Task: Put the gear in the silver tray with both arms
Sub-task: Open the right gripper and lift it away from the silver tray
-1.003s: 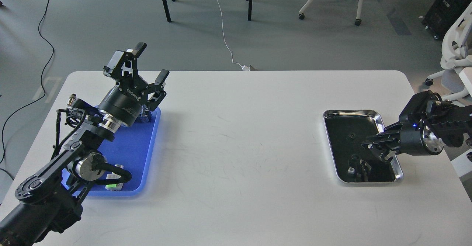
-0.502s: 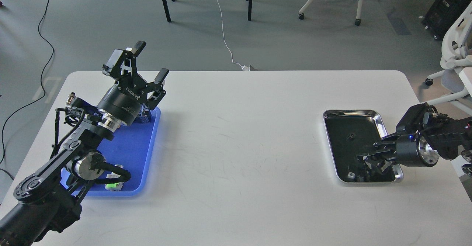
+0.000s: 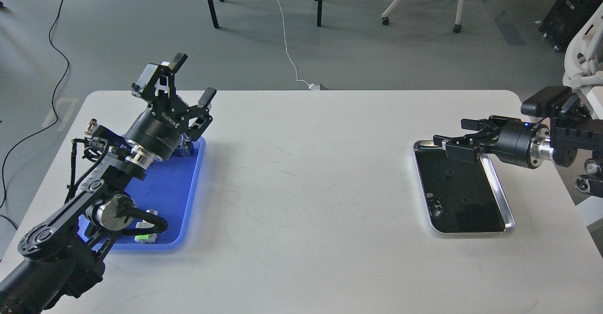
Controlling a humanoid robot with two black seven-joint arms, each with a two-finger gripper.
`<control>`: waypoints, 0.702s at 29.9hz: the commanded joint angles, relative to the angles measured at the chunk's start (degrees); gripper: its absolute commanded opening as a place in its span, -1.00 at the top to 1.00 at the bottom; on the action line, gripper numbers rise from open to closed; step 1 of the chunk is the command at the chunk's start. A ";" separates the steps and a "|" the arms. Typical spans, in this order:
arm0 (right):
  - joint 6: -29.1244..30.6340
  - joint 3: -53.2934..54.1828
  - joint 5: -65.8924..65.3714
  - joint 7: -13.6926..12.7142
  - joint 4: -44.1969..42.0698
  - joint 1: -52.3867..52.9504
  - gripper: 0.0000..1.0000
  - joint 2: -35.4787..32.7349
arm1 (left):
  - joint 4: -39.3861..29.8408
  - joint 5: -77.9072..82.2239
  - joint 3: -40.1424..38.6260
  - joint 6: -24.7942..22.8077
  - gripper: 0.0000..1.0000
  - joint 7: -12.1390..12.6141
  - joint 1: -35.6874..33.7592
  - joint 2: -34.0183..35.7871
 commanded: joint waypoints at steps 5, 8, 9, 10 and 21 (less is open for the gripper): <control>0.74 21.78 29.67 0.01 1.08 -10.80 -0.88 0.32 | 0.27 0.35 0.30 0.34 -0.96 -0.08 1.54 -0.36; 3.54 27.23 43.03 0.01 1.08 -14.49 -0.90 1.72 | 0.89 2.01 0.21 0.25 -0.96 -0.08 2.51 -2.02; 4.95 28.21 45.95 0.01 1.08 -15.55 -0.93 2.33 | 0.98 2.54 0.30 0.25 -0.96 -0.08 2.51 -2.46; 6.79 29.26 48.93 0.01 1.00 -16.69 -0.94 3.04 | 1.15 3.07 0.39 0.25 -0.96 0.01 2.77 -2.90; 16.92 42.09 56.35 0.01 -0.41 -29.08 -0.97 9.45 | 2.82 3.16 -0.32 0.51 -0.96 0.01 3.39 -4.84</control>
